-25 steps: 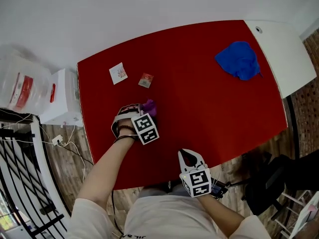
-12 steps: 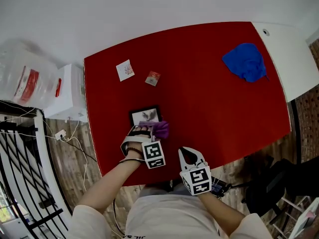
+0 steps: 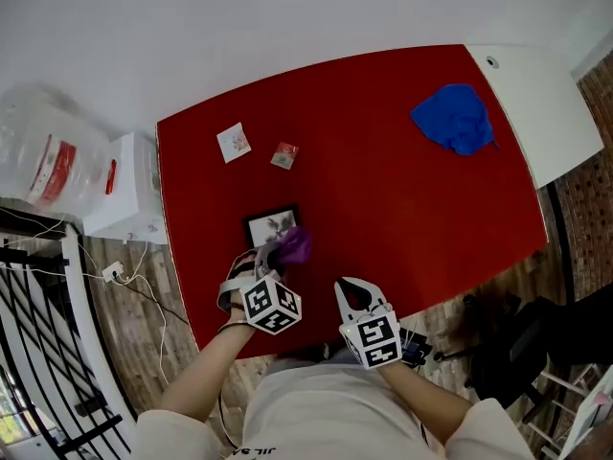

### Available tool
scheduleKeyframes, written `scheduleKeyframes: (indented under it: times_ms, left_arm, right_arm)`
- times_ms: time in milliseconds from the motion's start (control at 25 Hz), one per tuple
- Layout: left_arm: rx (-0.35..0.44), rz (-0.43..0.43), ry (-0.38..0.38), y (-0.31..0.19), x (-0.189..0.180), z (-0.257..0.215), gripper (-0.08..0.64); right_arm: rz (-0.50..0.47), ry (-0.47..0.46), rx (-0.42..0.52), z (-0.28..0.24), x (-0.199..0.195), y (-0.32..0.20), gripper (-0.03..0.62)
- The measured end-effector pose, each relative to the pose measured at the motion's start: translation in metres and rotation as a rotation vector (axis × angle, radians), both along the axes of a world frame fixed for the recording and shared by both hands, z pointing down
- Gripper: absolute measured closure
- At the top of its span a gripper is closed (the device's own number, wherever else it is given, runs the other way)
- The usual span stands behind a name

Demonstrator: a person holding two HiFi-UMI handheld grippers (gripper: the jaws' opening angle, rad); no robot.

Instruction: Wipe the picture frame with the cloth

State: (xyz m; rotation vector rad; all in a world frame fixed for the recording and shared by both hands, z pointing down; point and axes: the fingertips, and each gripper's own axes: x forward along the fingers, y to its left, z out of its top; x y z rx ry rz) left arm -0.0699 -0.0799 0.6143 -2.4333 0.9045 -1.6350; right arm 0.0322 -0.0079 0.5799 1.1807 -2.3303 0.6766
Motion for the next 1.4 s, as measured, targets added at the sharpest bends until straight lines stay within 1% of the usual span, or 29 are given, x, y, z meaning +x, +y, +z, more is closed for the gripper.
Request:
scheduleKeyframes:
  times_ms: [120, 200, 240, 280, 360, 480, 560, 760, 1040, 1240, 1400]
  left_arm:
    - [0.027, -0.223, 0.284, 0.022, -0.010, -0.037, 0.500]
    - [0.049, -0.366, 0.446, 0.037, -0.020, -0.060, 0.500]
    - [0.061, -0.421, 0.504, 0.045, -0.024, -0.071, 0.500]
    - [0.074, -0.463, 0.547, 0.053, -0.029, -0.079, 0.500]
    - [0.112, -0.521, 0.601, 0.068, -0.036, -0.091, 0.500]
    - [0.168, -0.608, 0.660, 0.083, -0.048, -0.104, 0.500]
    - [0.175, -0.649, 0.694, 0.088, -0.053, -0.106, 0.500]
    - [0.174, -0.618, 0.703, 0.096, -0.050, -0.110, 0.500]
    - [0.162, -0.622, 0.711, 0.098, -0.058, -0.111, 0.500]
    - [0.168, -0.622, 0.725, 0.100, -0.059, -0.115, 0.500]
    - [0.163, -0.619, 0.719, 0.102, -0.059, -0.114, 0.500]
  right_arm:
    - [0.003, -0.006, 0.028, -0.019, -0.004, -0.004, 0.588]
    - [-0.008, -0.012, 0.042, -0.031, -0.012, -0.005, 0.588]
    - [-0.017, -0.015, 0.044, -0.036, -0.018, -0.003, 0.588]
    - [-0.027, -0.019, 0.045, -0.040, -0.023, 0.000, 0.589]
    - [-0.043, -0.022, 0.045, -0.047, -0.032, 0.005, 0.589]
    - [-0.054, -0.011, 0.046, -0.054, -0.039, 0.011, 0.589]
    - [-0.052, -0.010, 0.044, -0.057, -0.042, 0.012, 0.589]
    - [-0.075, 0.005, 0.038, -0.059, -0.054, 0.020, 0.589]
    - [-0.078, 0.007, 0.038, -0.059, -0.061, 0.021, 0.589]
    - [-0.085, 0.008, 0.048, -0.061, -0.066, 0.022, 0.589]
    - [-0.083, 0.011, 0.061, -0.064, -0.067, 0.021, 0.589]
